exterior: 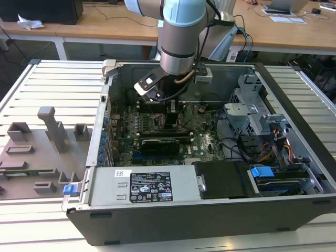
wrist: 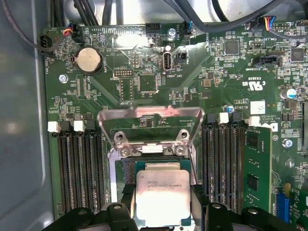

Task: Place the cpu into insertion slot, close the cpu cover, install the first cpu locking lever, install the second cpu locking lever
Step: 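Place the cpu into insertion slot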

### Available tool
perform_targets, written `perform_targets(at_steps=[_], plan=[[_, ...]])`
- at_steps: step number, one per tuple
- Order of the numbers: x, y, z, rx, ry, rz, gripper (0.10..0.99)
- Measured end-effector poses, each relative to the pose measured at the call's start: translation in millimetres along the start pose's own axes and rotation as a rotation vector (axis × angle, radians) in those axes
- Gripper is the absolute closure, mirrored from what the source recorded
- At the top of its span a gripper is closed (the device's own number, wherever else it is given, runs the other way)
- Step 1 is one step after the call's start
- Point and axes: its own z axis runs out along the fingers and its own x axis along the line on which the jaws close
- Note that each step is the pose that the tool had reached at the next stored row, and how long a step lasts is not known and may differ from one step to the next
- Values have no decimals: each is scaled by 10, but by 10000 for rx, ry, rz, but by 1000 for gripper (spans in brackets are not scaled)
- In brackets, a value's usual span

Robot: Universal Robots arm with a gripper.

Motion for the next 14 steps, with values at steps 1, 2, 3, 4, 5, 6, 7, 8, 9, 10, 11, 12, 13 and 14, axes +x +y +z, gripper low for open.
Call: perform_targets(at_steps=[1, 2, 3, 4, 5, 6, 7, 8, 9, 10, 11, 12, 13, 14], plan=[[31, -2, 2, -1, -3, -108, 541], [44, -3, 4, -1, -5, -172, 541], [54, -4, 7, -3, -6, -221, 541], [56, -12, 13, -4, -5, -232, 541], [56, -23, 21, -3, -7, -232, 541], [55, -30, 25, -2, -8, -232, 541], [53, -32, 29, -1, -9, -231, 541], [46, -31, 36, -3, -8, -234, 541], [35, -31, 41, -3, -8, -233, 541], [23, -29, 50, -4, -5, -232, 541], [22, -23, 54, -3, -7, -233, 541], [37, -21, 59, -2, -9, -231, 541], [50, -21, 67, -3, -4, -232, 541], [63, -21, 73, -3, -13, -231, 541]])
